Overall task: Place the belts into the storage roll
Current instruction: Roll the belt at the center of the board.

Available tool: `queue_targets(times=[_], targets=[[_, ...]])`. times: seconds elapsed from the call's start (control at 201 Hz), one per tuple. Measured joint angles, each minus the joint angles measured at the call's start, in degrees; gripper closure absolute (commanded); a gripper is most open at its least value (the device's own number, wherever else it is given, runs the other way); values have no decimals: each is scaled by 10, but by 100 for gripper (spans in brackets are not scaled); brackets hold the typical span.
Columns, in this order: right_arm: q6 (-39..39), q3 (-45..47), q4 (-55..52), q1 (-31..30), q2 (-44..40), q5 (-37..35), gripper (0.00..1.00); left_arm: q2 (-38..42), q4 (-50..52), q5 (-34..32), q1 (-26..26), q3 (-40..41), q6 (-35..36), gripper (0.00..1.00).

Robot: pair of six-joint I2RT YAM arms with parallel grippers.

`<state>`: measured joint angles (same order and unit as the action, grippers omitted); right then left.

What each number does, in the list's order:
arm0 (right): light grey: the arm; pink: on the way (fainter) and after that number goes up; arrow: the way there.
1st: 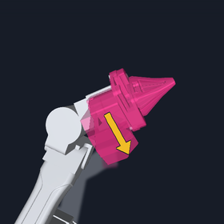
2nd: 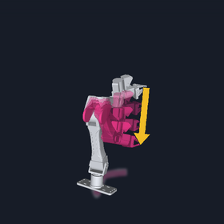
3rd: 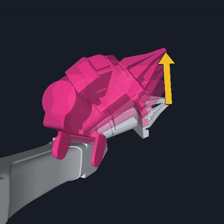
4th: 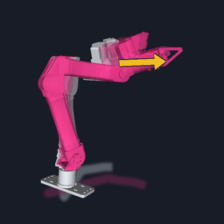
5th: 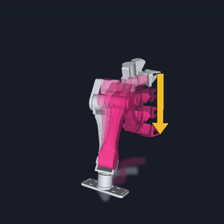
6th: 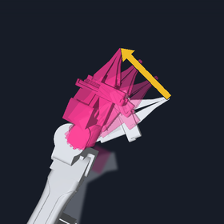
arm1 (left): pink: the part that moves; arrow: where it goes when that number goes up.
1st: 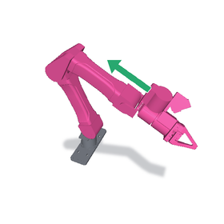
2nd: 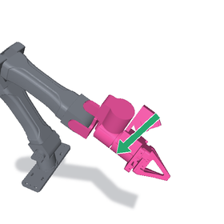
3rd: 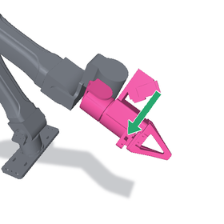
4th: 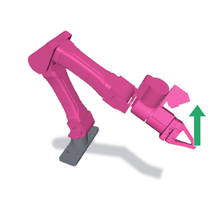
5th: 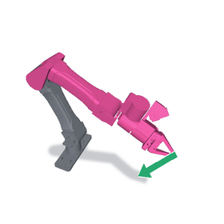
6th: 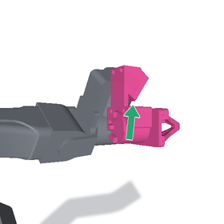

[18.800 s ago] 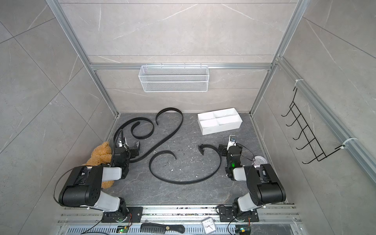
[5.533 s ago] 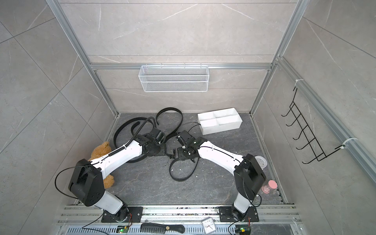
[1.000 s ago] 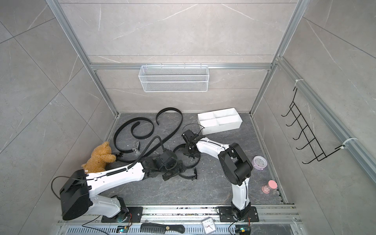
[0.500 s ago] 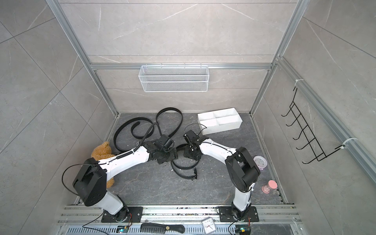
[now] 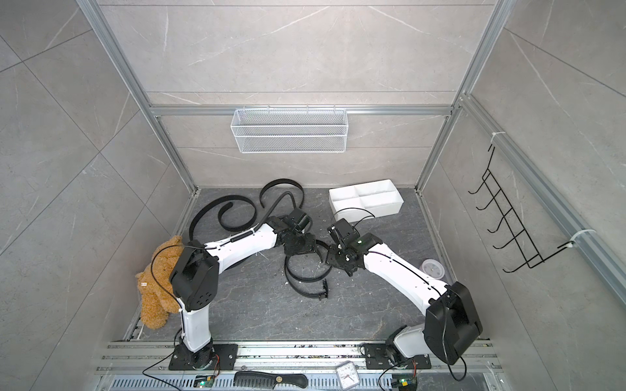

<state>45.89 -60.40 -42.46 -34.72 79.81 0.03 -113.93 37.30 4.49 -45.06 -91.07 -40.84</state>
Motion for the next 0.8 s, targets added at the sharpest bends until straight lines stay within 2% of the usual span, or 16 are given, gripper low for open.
queue_targets(times=[0.229, 0.538, 0.796], targets=[[29, 83, -12, -14, -78, 1, 44, -87, 67, -2, -16, -99, 41, 35], [54, 109, -16, -23, -121, -7, 44, -110, 87, -46, -30, -114, 25, 35], [108, 143, 17, -115, -112, -2, 39, -158, 81, -49, -31, -134, 16, 36]])
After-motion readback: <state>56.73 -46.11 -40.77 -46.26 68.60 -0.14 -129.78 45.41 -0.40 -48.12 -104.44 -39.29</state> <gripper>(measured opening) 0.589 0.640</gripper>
